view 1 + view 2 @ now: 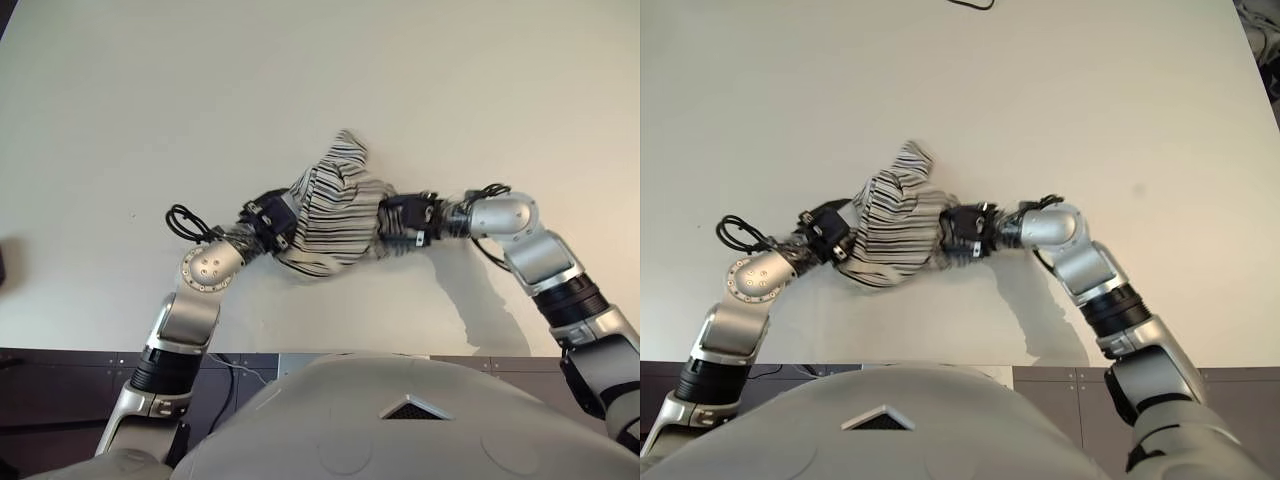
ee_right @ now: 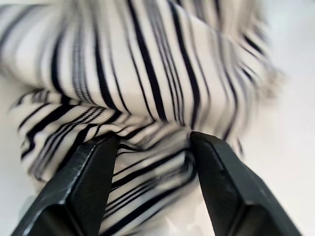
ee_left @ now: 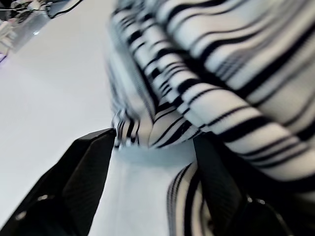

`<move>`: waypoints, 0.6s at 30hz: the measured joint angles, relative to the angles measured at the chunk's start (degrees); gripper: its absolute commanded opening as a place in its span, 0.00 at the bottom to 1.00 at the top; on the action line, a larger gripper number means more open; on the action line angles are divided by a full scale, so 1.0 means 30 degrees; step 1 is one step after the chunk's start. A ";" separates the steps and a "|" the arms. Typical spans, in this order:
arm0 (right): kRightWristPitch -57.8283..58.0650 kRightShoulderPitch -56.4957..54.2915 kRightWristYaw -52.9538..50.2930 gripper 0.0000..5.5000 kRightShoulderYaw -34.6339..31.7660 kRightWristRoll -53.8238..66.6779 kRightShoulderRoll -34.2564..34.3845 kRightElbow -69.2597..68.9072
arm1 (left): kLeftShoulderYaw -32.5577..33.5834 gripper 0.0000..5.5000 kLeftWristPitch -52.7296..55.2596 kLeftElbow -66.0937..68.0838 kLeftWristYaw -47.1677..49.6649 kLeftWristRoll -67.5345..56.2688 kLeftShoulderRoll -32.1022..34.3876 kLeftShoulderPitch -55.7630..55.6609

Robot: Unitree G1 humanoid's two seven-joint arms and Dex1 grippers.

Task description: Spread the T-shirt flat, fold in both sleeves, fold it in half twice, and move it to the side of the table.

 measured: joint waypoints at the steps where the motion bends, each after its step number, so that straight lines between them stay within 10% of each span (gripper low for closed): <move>1: -0.0127 -0.0114 -0.0095 0.48 -0.0392 -0.0075 -0.0122 0.0383 | 0.0002 0.52 0.0028 -0.0206 -0.0036 -0.0028 0.0056 0.0201; 12: -0.4156 -0.0574 0.0326 0.48 -0.1039 -0.1805 -0.1129 0.2290 | 0.0108 0.52 -0.1504 0.0351 -0.0248 0.0029 0.1916 0.0477; 18: -0.9423 -0.2966 -0.5079 0.48 0.0247 -0.7351 -0.1715 0.6302 | 0.0716 0.52 -0.2154 0.1223 -0.0254 0.0201 0.3120 -0.0006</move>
